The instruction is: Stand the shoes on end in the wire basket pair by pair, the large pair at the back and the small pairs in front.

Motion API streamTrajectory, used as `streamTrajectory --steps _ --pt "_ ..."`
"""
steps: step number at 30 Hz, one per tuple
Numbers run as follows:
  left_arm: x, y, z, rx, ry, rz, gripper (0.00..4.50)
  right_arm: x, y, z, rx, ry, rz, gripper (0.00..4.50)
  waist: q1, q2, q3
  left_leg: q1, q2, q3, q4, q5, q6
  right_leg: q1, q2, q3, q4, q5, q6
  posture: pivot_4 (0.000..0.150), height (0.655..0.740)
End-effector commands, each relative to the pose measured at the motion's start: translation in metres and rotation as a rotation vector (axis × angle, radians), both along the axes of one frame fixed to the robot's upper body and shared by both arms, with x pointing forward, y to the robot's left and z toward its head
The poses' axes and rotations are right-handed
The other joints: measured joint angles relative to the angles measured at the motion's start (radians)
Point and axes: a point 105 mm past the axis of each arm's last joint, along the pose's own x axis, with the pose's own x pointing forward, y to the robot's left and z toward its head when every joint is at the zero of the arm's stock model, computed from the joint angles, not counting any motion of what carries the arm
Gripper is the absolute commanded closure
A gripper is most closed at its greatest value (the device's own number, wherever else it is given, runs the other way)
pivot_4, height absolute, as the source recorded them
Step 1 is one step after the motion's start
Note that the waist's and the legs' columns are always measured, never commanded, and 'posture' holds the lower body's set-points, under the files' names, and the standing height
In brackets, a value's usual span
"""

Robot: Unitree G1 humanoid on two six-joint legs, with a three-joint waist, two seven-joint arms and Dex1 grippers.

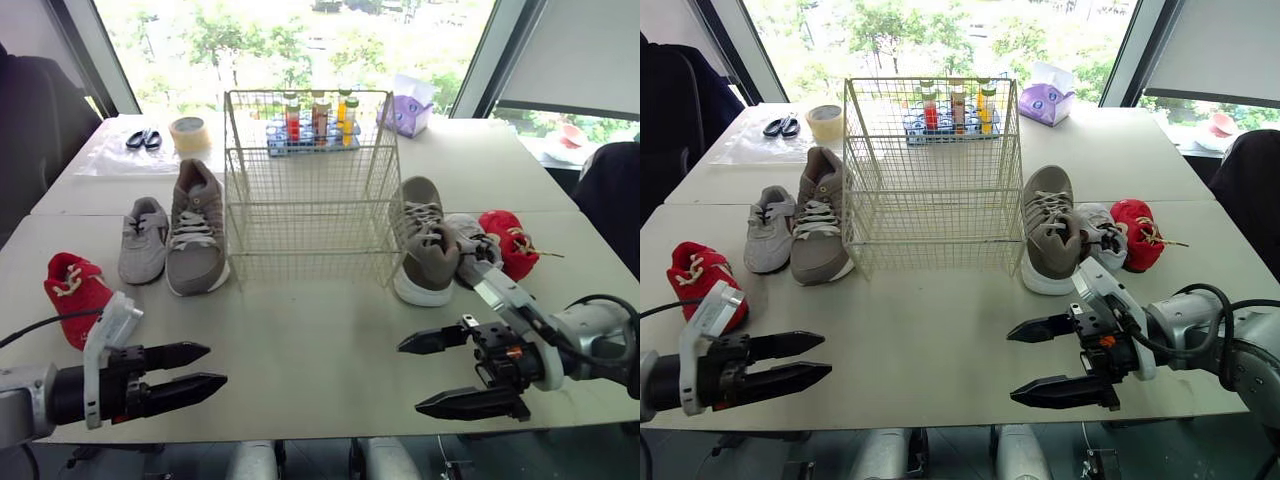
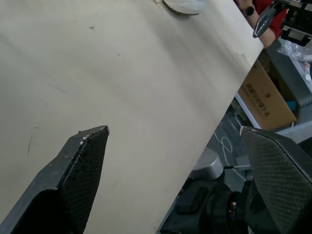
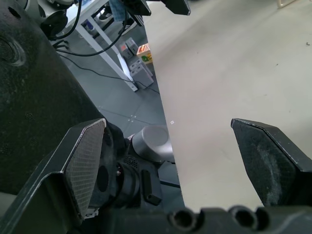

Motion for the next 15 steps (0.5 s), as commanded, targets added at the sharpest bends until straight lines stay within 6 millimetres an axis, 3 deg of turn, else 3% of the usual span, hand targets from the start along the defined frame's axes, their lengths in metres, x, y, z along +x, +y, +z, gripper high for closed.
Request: streamTrajectory --steps 1,15 --pt "0.003 -0.002 0.000 0.011 -0.028 -0.008 0.05 -0.001 0.001 0.001 -0.008 -0.039 0.004 0.00 0.000 0.000 0.000 0.000 0.000 0.000 0.000 0.000 0.000 0.000 0.000 0.000 0.000 0.000 0.000 0.150 0.6552" --pt "0.015 -0.009 0.002 -0.015 -0.088 -0.012 0.05 0.007 0.000 -0.002 -0.019 -0.053 -0.035 0.00 0.000 0.000 0.000 0.001 -0.001 0.000 0.000 0.000 0.000 0.001 0.002 0.000 0.000 0.000 0.000 0.150 0.6552"
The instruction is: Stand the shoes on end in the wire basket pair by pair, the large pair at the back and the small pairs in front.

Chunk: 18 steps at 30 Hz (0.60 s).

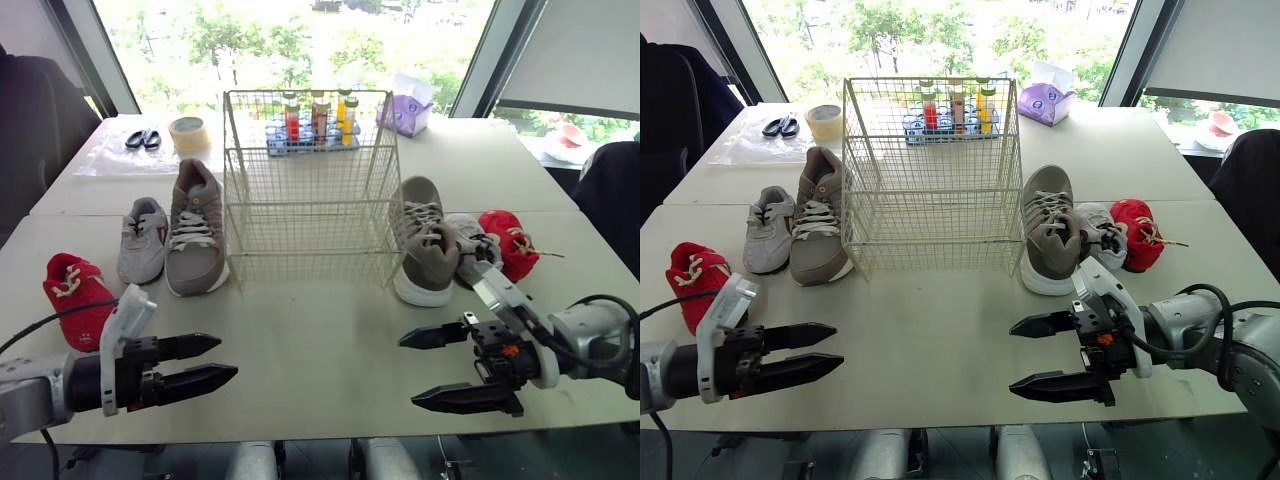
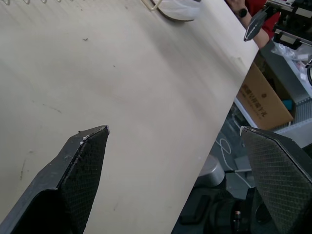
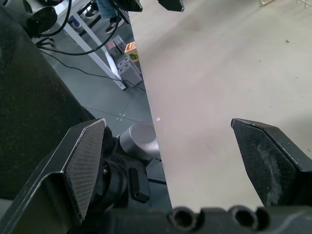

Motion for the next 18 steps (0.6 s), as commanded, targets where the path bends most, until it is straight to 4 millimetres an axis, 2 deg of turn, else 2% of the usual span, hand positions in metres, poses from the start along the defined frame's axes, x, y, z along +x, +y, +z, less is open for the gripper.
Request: streamTrajectory --steps 1,5,10,11,13,16,18 --pt "0.007 -0.003 0.006 -0.015 -0.063 -0.001 0.05 0.004 0.000 0.003 0.011 -0.031 -0.005 0.00 0.001 0.000 0.000 0.000 0.000 0.000 0.000 0.000 0.000 0.000 0.000 0.000 0.000 0.000 0.000 0.150 0.6552" --pt "0.011 -0.001 0.005 0.000 -0.070 0.003 0.05 0.009 -0.001 0.005 0.000 -0.032 -0.016 0.00 0.001 0.000 0.000 0.000 0.000 0.000 0.000 0.000 0.000 0.001 0.000 0.000 0.000 0.000 0.000 0.150 0.6552" --pt "0.010 0.004 -0.004 0.103 -0.079 -0.043 0.05 0.014 -0.008 0.007 -0.080 -0.080 -0.067 0.00 0.000 0.000 0.000 0.000 -0.001 0.000 0.000 0.000 0.000 0.001 0.001 0.000 0.000 0.000 0.000 0.150 0.6552" --pt "0.015 0.005 -0.009 0.164 -0.103 -0.035 0.05 0.016 -0.011 0.010 -0.117 -0.121 -0.083 0.00 0.000 0.000 0.000 0.000 -0.001 0.000 0.000 0.000 0.000 0.000 0.001 0.000 0.000 0.000 0.000 0.150 0.6552" --pt "0.024 -0.003 0.004 0.105 -0.141 -0.028 0.05 0.023 -0.009 0.039 -0.045 -0.207 -0.087 0.00 0.001 0.000 0.000 0.001 -0.001 0.000 0.000 0.000 0.000 0.001 0.001 0.000 0.000 0.000 0.000 0.150 0.6552" --pt "0.017 -0.024 0.034 0.066 -0.218 -0.167 0.05 0.034 -0.002 0.082 -0.012 -0.361 -0.058 0.00 0.000 0.000 0.002 0.001 0.000 0.000 0.001 0.001 0.000 0.000 0.001 0.000 0.001 0.002 0.002 0.150 0.6552" --pt "0.016 -0.032 0.049 0.080 -0.268 -0.227 0.05 0.044 0.004 0.101 -0.045 -0.467 -0.042 0.00 -0.003 0.001 0.002 0.002 0.000 0.001 0.001 0.001 0.000 0.001 0.001 0.000 0.001 0.002 0.002 0.150 0.6552"
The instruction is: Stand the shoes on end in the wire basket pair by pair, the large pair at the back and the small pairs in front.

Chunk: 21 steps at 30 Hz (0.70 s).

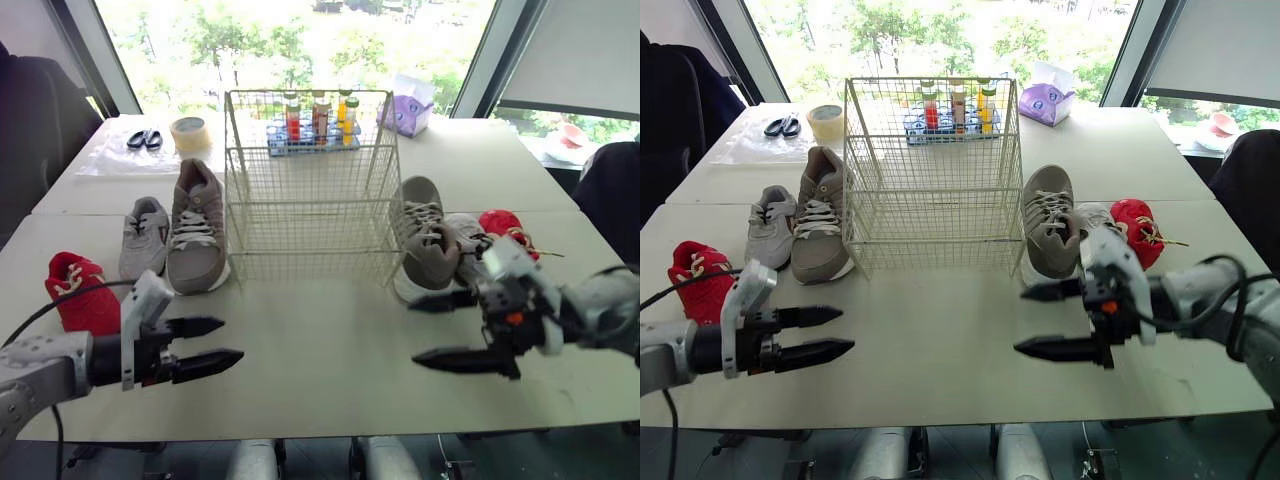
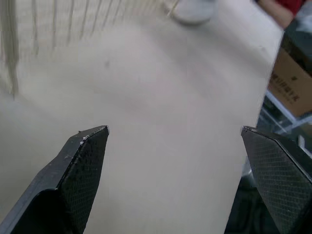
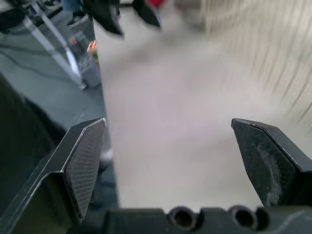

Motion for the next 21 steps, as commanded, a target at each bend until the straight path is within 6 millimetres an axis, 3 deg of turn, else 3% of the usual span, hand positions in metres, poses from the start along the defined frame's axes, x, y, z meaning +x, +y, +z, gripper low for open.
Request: streamTrajectory --steps 1,6,10,17,21 --pt "-0.005 -0.017 0.035 0.010 -0.111 -0.121 0.05 0.016 0.008 0.028 -0.079 -0.184 0.013 0.00 -0.001 0.000 0.000 0.000 0.000 0.000 -0.001 0.000 0.000 0.000 0.000 0.000 0.000 0.000 0.000 0.150 0.6552" --pt "0.015 -0.013 0.068 0.045 -0.257 -0.088 0.05 0.048 0.022 0.032 -0.255 -0.315 0.086 0.00 -0.003 0.000 0.000 0.001 -0.001 0.002 -0.002 0.000 0.000 0.000 0.002 0.002 0.000 0.002 0.003 0.150 0.6552" --pt "0.015 -0.017 0.076 0.042 -0.298 -0.106 0.05 0.063 0.029 0.020 -0.387 -0.305 0.176 0.00 -0.005 0.000 0.000 -0.002 0.000 0.002 -0.002 0.001 -0.001 -0.001 0.004 0.003 0.000 0.006 0.011 0.150 0.6552" --pt "0.009 -0.029 0.051 -0.019 -0.249 -0.098 0.05 0.094 0.045 -0.005 -0.526 -0.265 0.232 0.00 -0.004 0.000 0.000 -0.004 0.000 0.003 -0.002 0.001 -0.002 -0.002 0.003 0.004 0.001 0.006 0.011 0.150 0.6552" --pt "0.011 -0.031 0.045 -0.047 -0.249 -0.072 0.05 0.113 0.042 -0.025 -0.600 -0.235 0.214 0.00 -0.001 0.000 0.000 -0.003 0.000 0.002 -0.001 0.003 -0.005 -0.002 0.004 0.003 0.002 0.006 0.011 0.150 0.6552"
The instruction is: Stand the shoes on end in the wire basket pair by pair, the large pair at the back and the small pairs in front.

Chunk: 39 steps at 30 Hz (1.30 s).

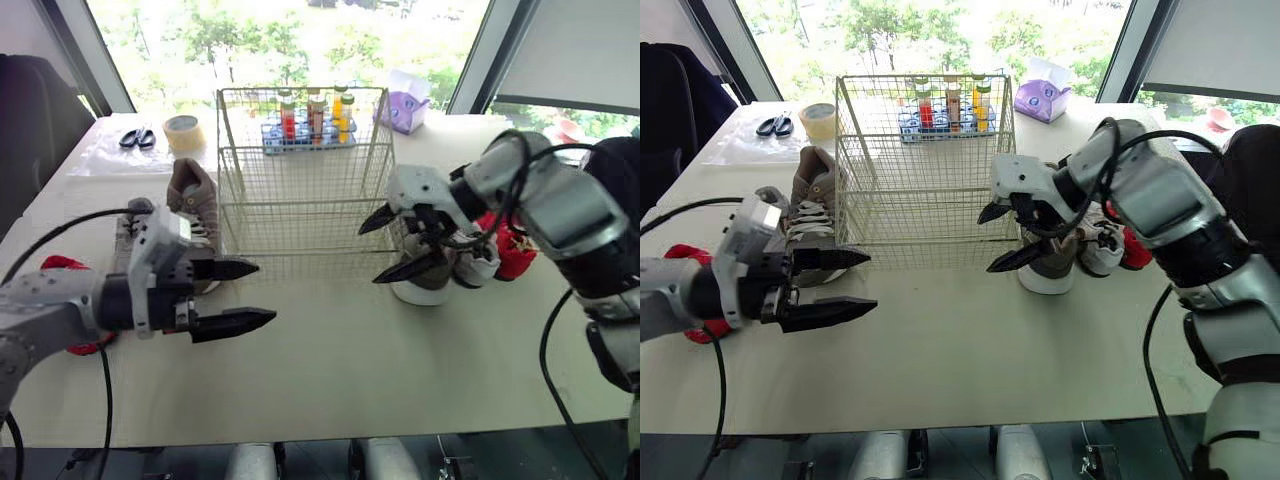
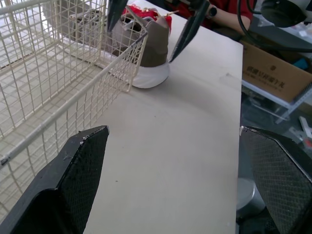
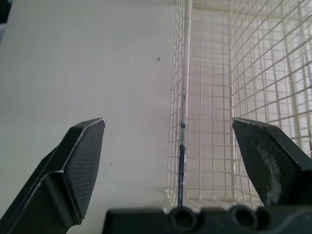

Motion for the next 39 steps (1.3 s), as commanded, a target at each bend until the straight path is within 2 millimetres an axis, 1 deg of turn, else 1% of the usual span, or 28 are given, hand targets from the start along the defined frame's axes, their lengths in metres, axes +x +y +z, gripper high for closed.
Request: streamTrajectory --steps 1,2,4,5,7,9,11,13,15,18,22,25,28,34,37,39 --pt "0.000 -0.004 0.001 -0.037 -0.039 0.012 0.00 0.014 -0.007 -0.008 -0.071 -0.023 -0.028 0.57 0.001 0.000 0.000 0.000 0.000 0.000 0.000 0.000 0.000 0.000 0.000 0.000 0.000 0.000 0.000 0.150 0.6552" --pt "0.000 -0.005 -0.001 -0.057 -0.031 0.018 0.00 0.014 -0.009 -0.011 -0.086 -0.012 -0.026 0.92 0.001 0.000 0.000 0.000 0.000 0.000 0.000 0.000 0.000 0.000 0.000 0.000 0.000 0.000 0.000 0.150 0.6552" --pt "-0.001 -0.008 -0.005 -0.107 -0.010 0.031 0.00 0.013 -0.010 -0.014 -0.100 0.004 -0.021 2.01 0.000 -0.001 0.000 -0.001 0.000 0.000 0.000 0.002 -0.003 0.000 0.000 0.000 0.001 0.000 0.000 0.150 0.6552" --pt "-0.001 -0.010 -0.006 -0.161 0.004 0.042 0.00 0.012 -0.009 -0.014 -0.100 0.010 -0.019 2.38 -0.001 -0.001 -0.001 0.000 0.000 0.000 0.001 0.002 -0.003 0.000 0.000 0.000 0.001 0.000 0.001 0.150 0.6552" --pt "-0.003 -0.015 -0.006 -0.300 0.048 0.059 0.00 0.012 -0.006 -0.015 -0.081 0.023 -0.026 3.50 -0.003 -0.001 -0.001 0.000 0.000 0.000 0.001 0.002 -0.003 0.001 -0.001 0.000 0.001 0.001 0.001 0.150 0.6552" --pt "-0.005 -0.020 -0.016 -0.323 0.072 0.083 0.00 0.017 -0.003 -0.017 -0.065 0.013 -0.051 4.44 -0.007 -0.001 -0.001 0.001 0.001 0.000 0.001 0.002 -0.003 0.001 -0.001 0.001 0.002 0.001 0.001 0.150 0.6552" --pt "-0.009 -0.027 -0.026 -0.306 0.097 0.084 0.00 0.017 -0.002 -0.018 -0.060 0.014 -0.058 4.44 -0.005 -0.001 -0.001 0.001 0.000 0.000 0.001 0.002 -0.003 0.001 0.000 0.001 0.004 0.001 0.002 0.150 0.6552" --pt "-0.013 -0.032 -0.028 -0.324 0.116 0.071 0.00 0.017 0.001 -0.018 -0.047 0.015 -0.067 4.44 -0.006 -0.001 -0.001 0.003 0.001 -0.001 0.001 0.002 -0.003 0.001 0.000 0.001 0.005 0.001 0.002 0.150 0.6552" --pt "-0.019 -0.036 -0.027 -0.305 0.119 0.034 0.00 0.015 0.004 -0.016 -0.037 0.013 -0.060 4.44 -0.006 -0.001 -0.001 0.004 0.001 -0.001 0.001 0.002 -0.003 0.002 0.001 0.001 0.006 0.001 0.002 0.150 0.6552" --pt "-0.024 -0.033 -0.025 -0.269 0.106 0.006 0.00 0.000 0.008 -0.013 -0.042 0.013 -0.027 4.44 -0.004 -0.001 -0.001 0.004 0.001 -0.002 0.001 0.002 -0.004 0.001 0.001 0.000 0.008 0.001 0.001 0.150 0.6552" --pt "-0.041 -0.029 -0.024 -0.245 0.145 -0.032 0.00 -0.026 0.014 -0.009 -0.023 0.055 -0.038 4.44 -0.005 -0.001 -0.001 0.003 0.001 -0.001 0.001 0.002 -0.004 0.000 0.000 0.001 0.008 0.001 0.001 0.150 0.6552" --pt "-0.047 -0.027 -0.027 -0.228 0.168 -0.049 0.00 -0.037 0.019 -0.012 -0.019 0.052 -0.024 4.44 -0.005 0.000 0.000 0.003 0.001 -0.001 0.000 0.002 -0.004 0.000 0.000 0.001 0.007 0.000 0.001 0.150 0.6552" --pt "-0.046 -0.026 -0.028 -0.215 0.169 -0.053 0.00 -0.038 0.020 -0.017 -0.025 0.043 -0.027 4.44 -0.004 0.000 -0.001 0.004 0.000 -0.001 0.000 0.002 -0.003 0.000 0.000 0.001 0.007 -0.001 -0.003 0.150 0.6552" --pt "-0.036 -0.028 -0.027 -0.216 0.143 -0.052 0.00 -0.029 0.019 -0.024 -0.038 -0.014 -0.063 4.44 -0.006 -0.001 -0.001 0.005 0.000 -0.001 0.000 0.002 -0.003 0.000 0.001 0.001 0.007 -0.001 -0.003 0.150 0.6552" --pt "-0.036 -0.028 -0.029 -0.205 0.145 -0.059 0.00 -0.028 0.017 -0.023 -0.040 -0.027 -0.071 3.59 -0.006 -0.001 -0.001 0.005 0.000 -0.001 0.000 0.002 -0.003 0.001 0.001 0.002 0.007 -0.001 -0.002 0.150 0.6552" --pt "-0.036 -0.027 -0.030 -0.201 0.148 -0.066 0.00 -0.034 0.019 -0.019 -0.030 -0.026 -0.076 2.72 -0.004 -0.001 -0.001 0.005 0.001 -0.001 0.000 0.002 -0.003 0.001 0.001 0.001 0.007 -0.001 -0.001 0.150 0.6552"
